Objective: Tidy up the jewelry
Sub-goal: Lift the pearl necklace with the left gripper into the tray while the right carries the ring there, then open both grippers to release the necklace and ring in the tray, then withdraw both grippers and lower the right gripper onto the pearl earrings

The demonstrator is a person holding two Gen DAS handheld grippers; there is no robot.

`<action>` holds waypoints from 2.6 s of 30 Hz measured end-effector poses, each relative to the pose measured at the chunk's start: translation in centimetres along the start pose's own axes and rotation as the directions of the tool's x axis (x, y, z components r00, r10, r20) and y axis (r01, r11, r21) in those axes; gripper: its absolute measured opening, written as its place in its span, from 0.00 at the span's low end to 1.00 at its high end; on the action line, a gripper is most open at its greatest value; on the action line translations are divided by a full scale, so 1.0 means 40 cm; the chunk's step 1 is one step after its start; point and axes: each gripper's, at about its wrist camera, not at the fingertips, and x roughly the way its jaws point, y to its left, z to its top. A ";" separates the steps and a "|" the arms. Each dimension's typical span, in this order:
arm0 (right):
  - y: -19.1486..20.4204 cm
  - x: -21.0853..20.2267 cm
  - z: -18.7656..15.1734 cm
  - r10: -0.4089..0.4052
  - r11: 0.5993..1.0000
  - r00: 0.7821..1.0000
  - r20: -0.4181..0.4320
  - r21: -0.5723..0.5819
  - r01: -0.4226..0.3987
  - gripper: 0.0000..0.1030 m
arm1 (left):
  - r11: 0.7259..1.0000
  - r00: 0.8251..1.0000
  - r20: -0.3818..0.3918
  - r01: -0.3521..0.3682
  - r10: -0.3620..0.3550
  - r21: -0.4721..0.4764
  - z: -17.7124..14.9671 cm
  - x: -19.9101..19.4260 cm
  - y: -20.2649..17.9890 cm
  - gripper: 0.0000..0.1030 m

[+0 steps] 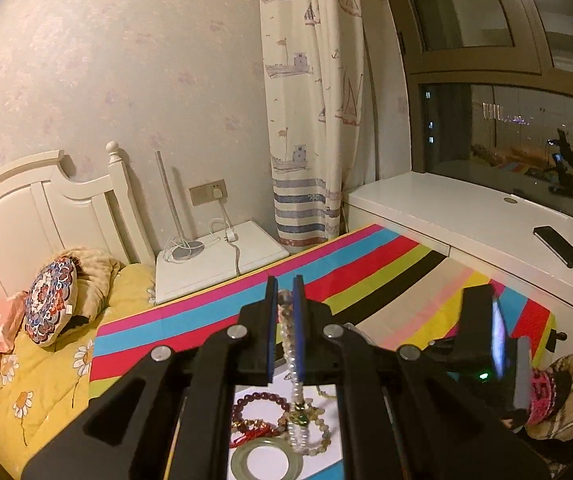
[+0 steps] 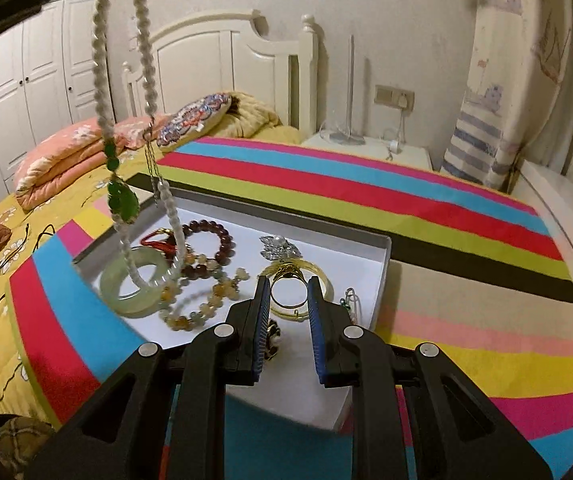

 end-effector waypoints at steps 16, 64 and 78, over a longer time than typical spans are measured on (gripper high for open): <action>-0.002 0.141 0.015 -0.017 1.000 0.987 -0.159 0.003 0.018 0.19 | 0.986 0.959 -0.229 -0.161 0.169 0.053 -0.216 0.207 0.031 0.07; 0.178 -0.092 -0.175 0.092 0.971 0.988 -0.128 -0.207 -0.117 0.51 | 0.985 0.961 -0.275 -0.037 -0.011 -0.167 -0.536 0.024 0.019 0.81; 0.219 -0.036 -0.179 0.153 0.947 0.972 -0.177 -0.256 -0.195 0.14 | 0.985 0.928 -0.341 0.112 -0.151 -0.131 -0.578 0.064 -0.094 0.61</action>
